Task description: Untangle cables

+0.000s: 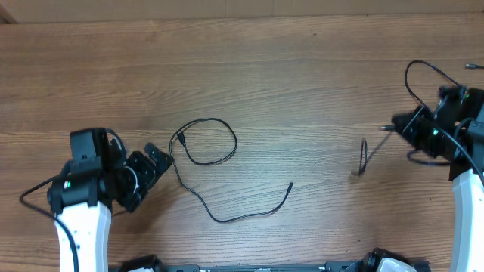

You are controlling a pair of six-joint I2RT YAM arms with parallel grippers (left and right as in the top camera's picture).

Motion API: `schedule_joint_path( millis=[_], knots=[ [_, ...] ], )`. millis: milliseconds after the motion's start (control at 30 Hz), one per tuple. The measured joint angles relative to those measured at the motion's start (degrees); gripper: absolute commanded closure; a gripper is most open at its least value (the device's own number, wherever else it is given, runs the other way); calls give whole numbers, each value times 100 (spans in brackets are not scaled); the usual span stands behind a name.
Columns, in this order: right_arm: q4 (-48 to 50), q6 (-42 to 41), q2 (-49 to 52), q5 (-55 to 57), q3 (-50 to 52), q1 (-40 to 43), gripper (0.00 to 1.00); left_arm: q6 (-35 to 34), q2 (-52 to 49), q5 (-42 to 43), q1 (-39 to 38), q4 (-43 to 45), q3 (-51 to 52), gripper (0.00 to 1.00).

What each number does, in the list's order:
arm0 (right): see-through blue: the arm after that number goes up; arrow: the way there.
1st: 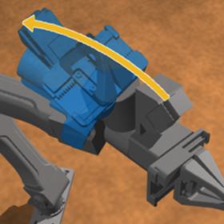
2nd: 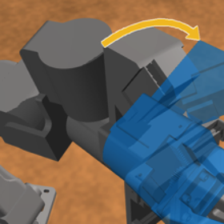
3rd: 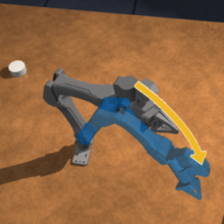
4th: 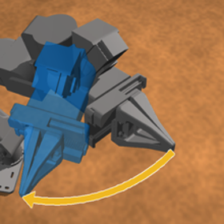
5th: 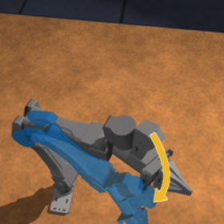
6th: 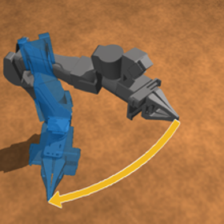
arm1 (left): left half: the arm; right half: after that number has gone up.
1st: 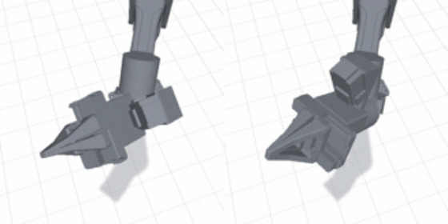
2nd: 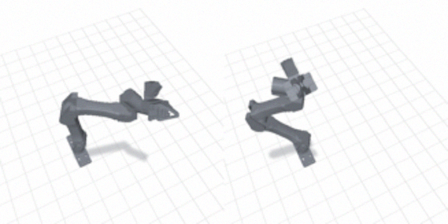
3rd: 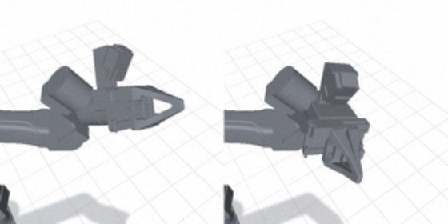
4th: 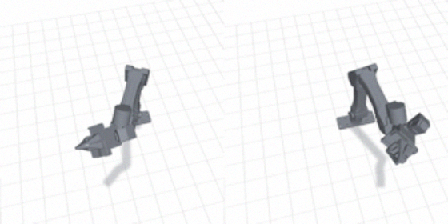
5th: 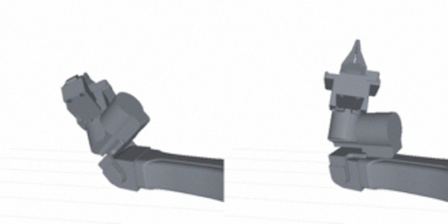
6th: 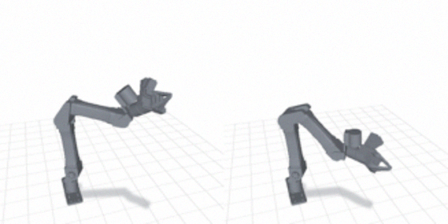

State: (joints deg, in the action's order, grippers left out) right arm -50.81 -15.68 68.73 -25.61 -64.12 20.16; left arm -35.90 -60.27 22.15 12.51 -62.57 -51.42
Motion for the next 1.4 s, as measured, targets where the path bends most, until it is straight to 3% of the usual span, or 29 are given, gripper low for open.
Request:
schedule_joint_path(
  millis=[200,567,867,1100,1233,1267,1333,1367,1400],
  knots=[
    [2275,-184,-234,-739,-258,-2,96,140,809,-472,0,-365,-2,1],
    [4911,-273,166,-981,-472,-256,96,162,1123,-981,0,-625,-7,1],
    [5189,-273,2103,177,-1196,-708,96,164,1108,-1272,0,-756,-7,1],
    [5077,-271,3685,448,-1884,-708,95,164,1108,-1397,0,-778,-7,0],
    [4863,-289,4271,520,-1945,-728,78,164,1108,-1412,0,-839,-7,1],
    [4791,-282,4343,549,-1945,-743,70,164,1108,-1416,0,-863,-7,0],
    [4634,-275,4417,599,-1945,-798,45,164,1108,-1429,0,-898,-7,0],
    [4548,-245,4422,640,-1945,-841,28,164,1108,-1429,0,-925,-7,0],
    [4487,-199,4419,667,-1947,-892,4,164,1108,-1429,0,-951,-7,1]
  ],
)
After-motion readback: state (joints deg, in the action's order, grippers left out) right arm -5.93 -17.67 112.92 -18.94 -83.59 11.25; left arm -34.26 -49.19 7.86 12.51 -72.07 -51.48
